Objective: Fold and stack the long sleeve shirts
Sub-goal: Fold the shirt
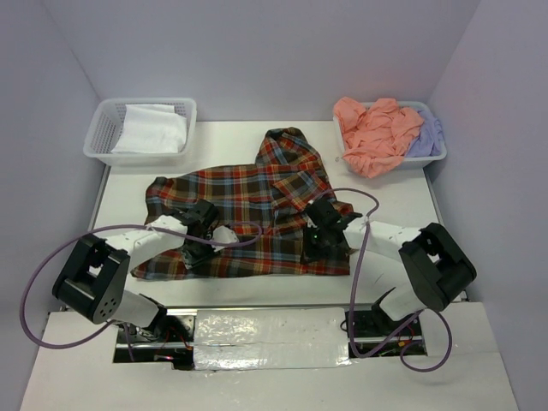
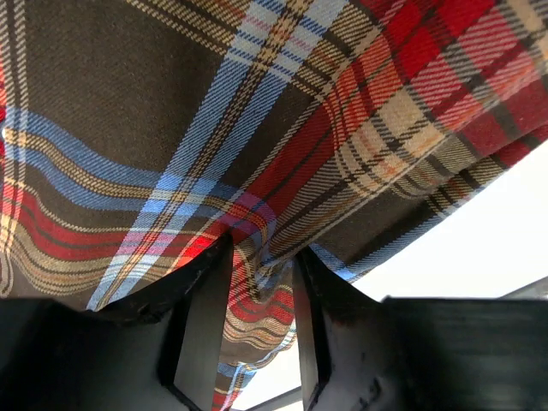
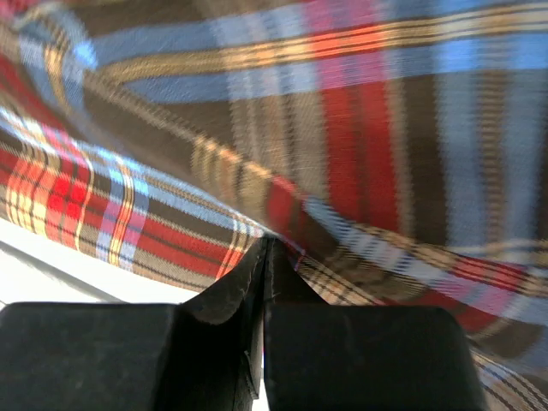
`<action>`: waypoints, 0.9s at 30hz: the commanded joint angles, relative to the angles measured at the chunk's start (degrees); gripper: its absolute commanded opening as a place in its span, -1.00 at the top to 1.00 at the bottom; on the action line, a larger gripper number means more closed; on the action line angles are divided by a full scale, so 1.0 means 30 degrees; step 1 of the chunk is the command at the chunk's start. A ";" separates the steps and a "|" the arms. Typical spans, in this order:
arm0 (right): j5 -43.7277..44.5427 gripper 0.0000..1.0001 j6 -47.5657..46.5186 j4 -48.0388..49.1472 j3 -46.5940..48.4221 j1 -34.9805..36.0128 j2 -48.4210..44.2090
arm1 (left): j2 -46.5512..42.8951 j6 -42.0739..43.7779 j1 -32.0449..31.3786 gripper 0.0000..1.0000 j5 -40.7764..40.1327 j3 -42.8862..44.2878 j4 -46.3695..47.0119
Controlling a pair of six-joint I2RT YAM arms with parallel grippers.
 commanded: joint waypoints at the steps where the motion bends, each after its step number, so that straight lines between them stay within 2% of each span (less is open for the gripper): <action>1: 0.2115 1.00 0.0968 -0.0529 -0.0490 -0.0853 0.0533 | 0.0827 -0.0260 0.0060 0.06 -0.1740 -0.1082 0.2109; 5: 0.1619 1.00 -0.0459 -0.0967 0.0236 -0.1324 0.0068 | 0.0596 -0.0171 0.0060 -0.03 -0.1241 -0.1235 0.2052; 7: 0.1733 0.76 -0.1284 -0.1611 0.1203 -0.1324 -0.0693 | -0.0018 -0.0229 0.0060 -0.11 -0.1036 -0.0565 0.1702; 8: 0.1822 0.45 -0.2186 -0.2369 0.2427 -0.1440 -0.1683 | -0.0252 -0.0374 0.0060 -0.22 -0.0803 -0.0183 0.1555; 11: 0.1736 -0.02 -0.3887 -0.3659 0.5325 -0.2024 -0.3415 | -0.1015 -0.0347 0.0060 -0.39 -0.0014 0.1691 0.0736; 12: 0.1590 -0.19 -0.4272 -0.3984 0.6093 -0.2955 -0.3567 | -0.1191 -0.0288 0.0060 -0.41 0.0251 0.2218 0.0443; 15: 0.1179 -0.30 -0.5532 -0.5244 0.9345 -0.5063 -0.2869 | -0.0960 0.0530 0.0060 -0.49 0.0956 0.4474 -0.0641; 19: 0.1469 -0.34 -0.6881 -0.6739 1.3213 -0.6476 0.1425 | 0.0503 0.1292 0.0060 -0.53 0.0344 0.8012 -0.1463; 22: 0.1938 -0.34 -0.7438 -0.7385 1.5295 -0.6627 0.4299 | 0.1764 0.1615 0.0060 -0.53 0.0341 1.0124 -0.1697; 24: 0.2434 -0.35 -0.7732 -0.7590 1.6439 -0.6656 0.5334 | 0.2611 0.2287 0.0060 -0.54 0.0488 1.0979 -0.3128; 27: 0.2731 -0.40 -0.8112 -0.7533 1.7846 -0.6714 0.6946 | 0.2560 0.3079 0.0089 -0.55 0.0254 1.0841 -0.3546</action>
